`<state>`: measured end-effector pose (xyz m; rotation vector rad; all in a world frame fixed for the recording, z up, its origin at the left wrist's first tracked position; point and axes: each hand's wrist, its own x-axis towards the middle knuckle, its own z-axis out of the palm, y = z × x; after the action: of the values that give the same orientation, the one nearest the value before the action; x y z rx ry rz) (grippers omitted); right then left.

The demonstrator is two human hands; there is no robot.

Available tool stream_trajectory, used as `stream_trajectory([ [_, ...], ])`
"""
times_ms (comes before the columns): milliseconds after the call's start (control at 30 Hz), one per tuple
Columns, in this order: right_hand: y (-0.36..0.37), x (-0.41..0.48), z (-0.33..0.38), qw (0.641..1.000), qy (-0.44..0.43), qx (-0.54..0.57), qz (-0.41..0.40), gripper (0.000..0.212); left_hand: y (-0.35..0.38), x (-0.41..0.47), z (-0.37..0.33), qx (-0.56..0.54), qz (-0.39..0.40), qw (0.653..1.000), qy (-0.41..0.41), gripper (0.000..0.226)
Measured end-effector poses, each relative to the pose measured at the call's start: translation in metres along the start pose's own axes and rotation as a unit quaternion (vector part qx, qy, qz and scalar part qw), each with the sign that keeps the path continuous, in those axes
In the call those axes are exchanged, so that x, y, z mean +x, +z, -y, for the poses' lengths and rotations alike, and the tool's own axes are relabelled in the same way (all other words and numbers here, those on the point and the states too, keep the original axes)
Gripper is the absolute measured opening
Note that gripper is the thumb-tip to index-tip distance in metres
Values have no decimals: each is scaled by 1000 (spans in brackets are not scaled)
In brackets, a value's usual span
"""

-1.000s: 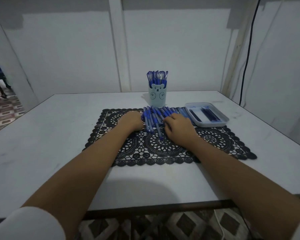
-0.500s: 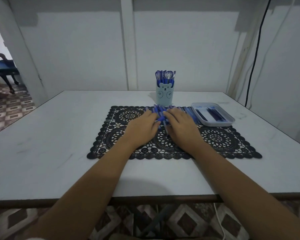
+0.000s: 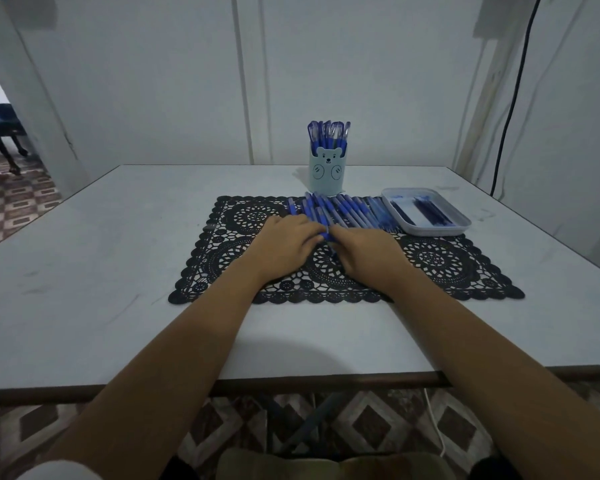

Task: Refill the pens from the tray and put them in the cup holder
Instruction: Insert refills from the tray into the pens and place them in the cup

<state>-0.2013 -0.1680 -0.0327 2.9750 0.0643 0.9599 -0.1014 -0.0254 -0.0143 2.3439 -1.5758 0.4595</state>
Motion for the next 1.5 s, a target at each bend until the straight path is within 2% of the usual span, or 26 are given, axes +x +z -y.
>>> stream_trajectory([
  [100, -1, -1, -1, 1000, -9, 1, -26, 38, 0, -1, 2, -6, -2, 1000, 10, 32],
  [267, -7, -3, -6, 997, 20, -12, -73, 39, -1, 0, 6, -40, -38, 998, 26, 27],
  [367, -11, -2, -8, 993, 69, -26, -87, 42, -1, 0, 5, -41, -43, 998, -15, 26],
  [467, -9, -3, -16, 986, 154, -12, -56, 36, 2, -1, 8, -44, -51, 996, -65, 26],
  [567, -2, -5, -21, 981, 188, 10, 35, 34, 3, 0, 8, -61, -66, 992, -87, 26],
  [600, -1, -5, -20, 979, 198, 22, 44, 34, 4, 0, 7, -63, -69, 992, -88, 26],
  [733, -8, 1, -11, 963, 233, 121, -65, 36, 5, 0, 2, -79, -81, 991, -71, 26],
  [833, -13, 3, -6, 953, 264, 152, 5, 44, 3, 0, -2, -105, -87, 989, -54, 27],
  [900, -14, 5, -2, 940, 262, 219, 9, 48, 3, 0, -3, -120, -85, 988, -45, 28],
  [1000, -18, 6, 2, 903, 269, 336, -19, 42, 0, -2, -4, -137, -87, 986, -38, 28],
  [1100, -20, 7, 1, 876, 281, 391, -20, 41, -2, -5, -9, -99, -107, 989, -12, 27],
  [1233, -23, 7, -1, 880, 271, 389, -3, 36, -6, -6, -11, -76, -85, 993, -26, 29],
  [1333, -21, 6, -2, 882, 256, 395, 11, 23, -9, -5, -9, -75, -39, 995, -58, 30],
  [1433, -21, 6, 0, 881, 248, 404, 12, 13, -9, -5, -9, -79, -37, 993, -74, 29],
  [1500, -21, 6, 2, 887, 258, 383, 3, 26, -7, -5, -8, -78, -43, 994, -70, 28],
])
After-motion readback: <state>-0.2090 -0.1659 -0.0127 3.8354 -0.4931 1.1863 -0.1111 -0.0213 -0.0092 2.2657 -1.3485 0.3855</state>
